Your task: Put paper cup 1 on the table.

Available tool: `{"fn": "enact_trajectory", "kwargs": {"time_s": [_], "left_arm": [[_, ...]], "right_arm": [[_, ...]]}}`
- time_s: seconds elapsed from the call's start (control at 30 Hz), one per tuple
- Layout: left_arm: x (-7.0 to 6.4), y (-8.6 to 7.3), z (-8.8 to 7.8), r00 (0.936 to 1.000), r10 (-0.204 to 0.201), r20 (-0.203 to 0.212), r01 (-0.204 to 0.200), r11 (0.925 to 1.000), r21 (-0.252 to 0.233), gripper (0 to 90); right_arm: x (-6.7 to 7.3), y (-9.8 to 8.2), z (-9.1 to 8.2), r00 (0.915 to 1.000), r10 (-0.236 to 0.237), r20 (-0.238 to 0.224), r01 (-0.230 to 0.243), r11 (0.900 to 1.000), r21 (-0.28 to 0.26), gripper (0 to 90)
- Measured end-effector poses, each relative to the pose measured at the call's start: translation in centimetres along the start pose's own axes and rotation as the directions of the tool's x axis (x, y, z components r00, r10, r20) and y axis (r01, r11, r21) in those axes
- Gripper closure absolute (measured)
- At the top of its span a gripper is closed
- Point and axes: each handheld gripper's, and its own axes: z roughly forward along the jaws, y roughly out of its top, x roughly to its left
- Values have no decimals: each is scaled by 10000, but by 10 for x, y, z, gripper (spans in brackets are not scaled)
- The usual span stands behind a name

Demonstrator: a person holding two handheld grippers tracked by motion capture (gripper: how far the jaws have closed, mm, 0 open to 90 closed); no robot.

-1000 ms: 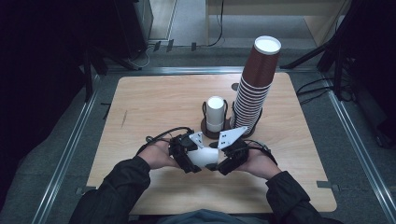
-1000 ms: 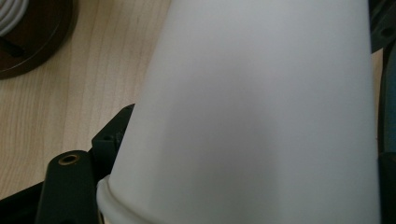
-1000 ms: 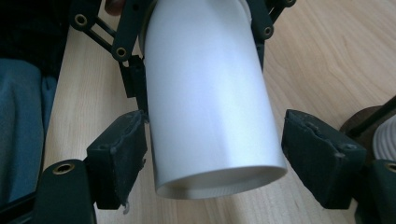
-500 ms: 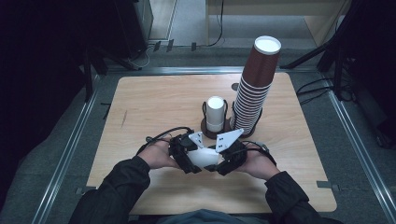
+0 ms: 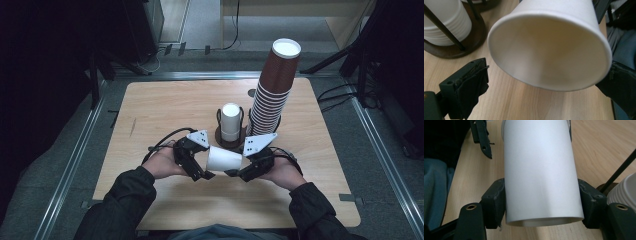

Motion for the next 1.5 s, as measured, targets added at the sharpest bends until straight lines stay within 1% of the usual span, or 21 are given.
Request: {"fn": "enact_trajectory", "kwargs": {"time_s": [0.07, 0.2, 0.23, 0.27, 0.37, 0.5, 0.53, 0.6, 0.63, 0.7, 0.8, 0.9, 1.0, 1.07, 1.1, 1.13, 1.17, 1.2, 1.27, 1.37, 1.5], "left_arm": [[1, 0, -3, 9999, -111, 98, 114, 9994, -313, 0], [2, 0, -7, 9992, -260, 296, 282, 9967, -759, 0], [2, 0, -7, 9987, -326, 381, 358, 9955, -872, 0], [2, 0, -7, 9982, -375, 461, 418, 9945, -958, 0], [1, 2, -7, 9980, -335, 538, 394, 9930, -1114, 0], [0, 3, -8, 9973, -277, 679, 364, 9908, -1304, 1], [0, 3, -8, 9970, -292, 721, 391, 9894, -1400, 10], [0, 2, -10, 9965, -226, 804, 357, 9856, -1651, 68], [0, 2, -12, 9963, -138, 847, 282, 9848, -1713, 135], [0, 2, -13, 9962, -144, 861, 304, 9818, -1875, 141], [1, 1, -16, 9956, -166, 923, 354, 9781, -2053, 190], [0, 2, -17, 9967, -29, 815, 205, 9763, -2157, 208], [1, 2, -18, 9960, -32, 892, 225, 9763, -2153, 225], [1, 2, -18, 9952, -105, 968, 308, 9770, -2112, 232], [1, 2, -17, 9948, -156, 1006, 365, 9771, -2095, 232], [2, 2, -17, 9952, -155, 966, 351, 9780, -2054, 232], [2, 2, -17, 9957, -178, 914, 359, 9788, -2014, 232], [3, 1, -18, 9957, -196, 903, 374, 9791, -2001, 232], [4, 0, -20, 9956, -306, 883, 481, 9779, -2034, 232], [5, -1, -24, 9979, -291, 576, 399, 9799, -1953, 232], [5, -2, -27, 9996, -191, 187, 219, 9867, -1609, 232]], "right_arm": [[-1, 0, -2, 9999, 137, -43, -137, 9997, -208, 327], [-3, -1, -6, 9997, 203, -123, -211, 9974, -691, 326], [-3, -2, -7, 9994, 267, -213, -286, 9952, -931, 326], [-3, -2, -7, 9994, 267, -213, -286, 9952, -931, 326], [-2, -1, -6, 9991, 269, -338, -306, 9932, -1123, 326], [-1, 0, -4, 9988, 254, -429, -304, 9924, -1191, 325], [-1, 0, -3, 9986, 230, -476, -286, 9924, -1194, 325], [0, 1, -1, 9985, 179, -524, -239, 9928, -1172, 325], [1, 1, -1, 9981, 170, -596, -241, 9924, -1210, 325], [1, 1, -1, 9979, 152, -635, -230, 9920, -1244, 325], [1, 2, -1, 9977, 151, -654, -234, 9915, -1276, 326], [0, 2, -1, 9977, 171, -659, -259, 9905, -1353, 327], [0, 2, -3, 9978, 170, -640, -258, 9900, -1385, 327], [1, 2, -3, 9981, 129, -606, -210, 9906, -1352, 326], [1, 2, -2, 9978, 217, -634, -296, 9916, -1257, 317], [1, 2, -2, 9978, 217, -634, -296, 9916, -1257, 317], [1, 3, -2, 9976, 317, -608, -385, 9926, -1151, 301], [1, 3, -1, 9975, 432, -556, -489, 9933, -1049, 257], [1, 3, 0, 9956, 797, -500, -832, 9938, -736, 215], [0, 2, 1, 9958, 848, -355, -863, 9953, -432, 186], [-1, 1, 4, 9954, 950, -132, -950, 9955, 4, 187]]}}
